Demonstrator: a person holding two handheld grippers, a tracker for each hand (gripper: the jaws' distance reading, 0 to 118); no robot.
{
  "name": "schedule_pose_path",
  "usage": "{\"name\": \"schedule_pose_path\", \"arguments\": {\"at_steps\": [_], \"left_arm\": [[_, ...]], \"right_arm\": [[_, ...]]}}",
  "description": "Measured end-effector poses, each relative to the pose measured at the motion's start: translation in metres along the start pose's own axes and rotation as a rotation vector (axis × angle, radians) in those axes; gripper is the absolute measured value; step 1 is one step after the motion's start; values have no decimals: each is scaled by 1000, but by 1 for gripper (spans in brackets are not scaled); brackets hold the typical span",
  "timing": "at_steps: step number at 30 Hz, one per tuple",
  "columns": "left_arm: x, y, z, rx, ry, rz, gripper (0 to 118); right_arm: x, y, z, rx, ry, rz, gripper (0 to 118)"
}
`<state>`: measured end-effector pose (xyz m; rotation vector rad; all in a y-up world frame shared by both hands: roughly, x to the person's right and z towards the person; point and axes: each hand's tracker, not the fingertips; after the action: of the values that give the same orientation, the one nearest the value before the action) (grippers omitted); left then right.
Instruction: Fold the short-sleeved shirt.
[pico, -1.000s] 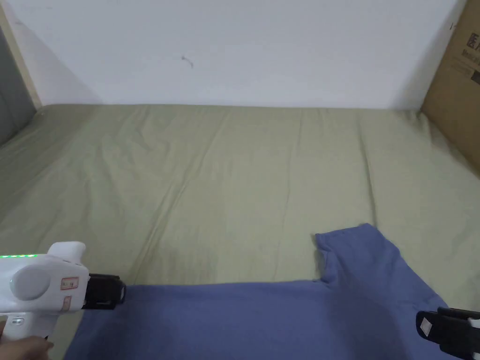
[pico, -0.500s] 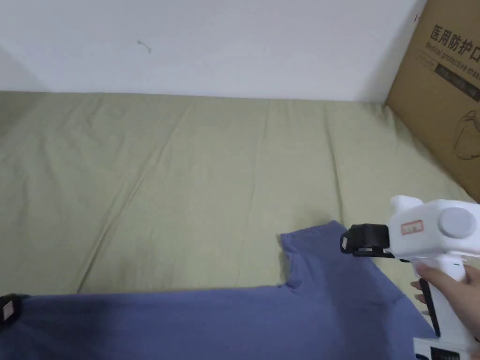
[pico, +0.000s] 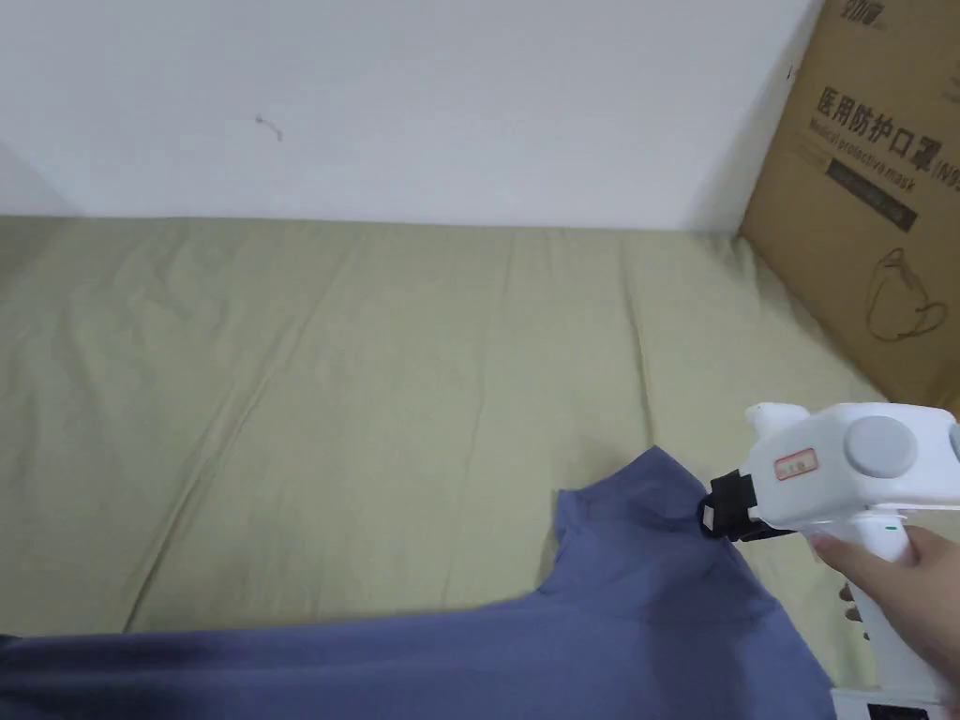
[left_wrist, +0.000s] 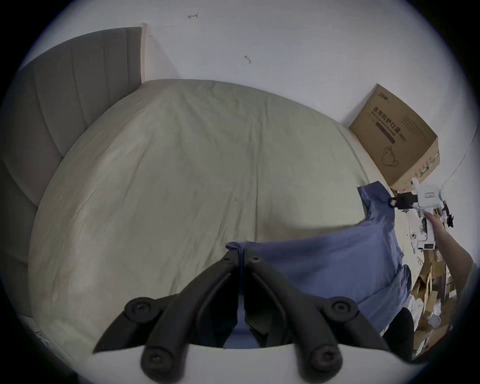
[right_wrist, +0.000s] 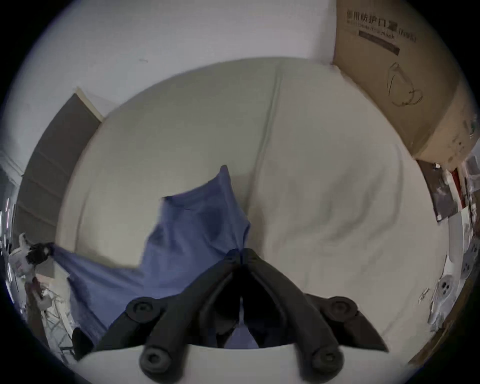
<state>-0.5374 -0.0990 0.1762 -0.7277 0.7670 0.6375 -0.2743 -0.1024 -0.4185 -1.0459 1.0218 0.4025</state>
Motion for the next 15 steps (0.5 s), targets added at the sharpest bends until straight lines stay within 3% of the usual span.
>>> {"name": "schedule_pose_path", "arguments": {"at_steps": [4,8,12,15], "left_arm": [[-7,-8,31,34,-55,24,2],[-8,-31,79,77,-100,43,2],[-4,-76,105,30,-95,-2,2],[-15,-115,99,-43,-76,42,2]], "right_arm": [[9,-38,88,119,46,-105,0],[29,-100,161,153,98,-155,0],[37,-186,192,115,118,-257,0],[45,-246,185,80,153,-303,0]]}}
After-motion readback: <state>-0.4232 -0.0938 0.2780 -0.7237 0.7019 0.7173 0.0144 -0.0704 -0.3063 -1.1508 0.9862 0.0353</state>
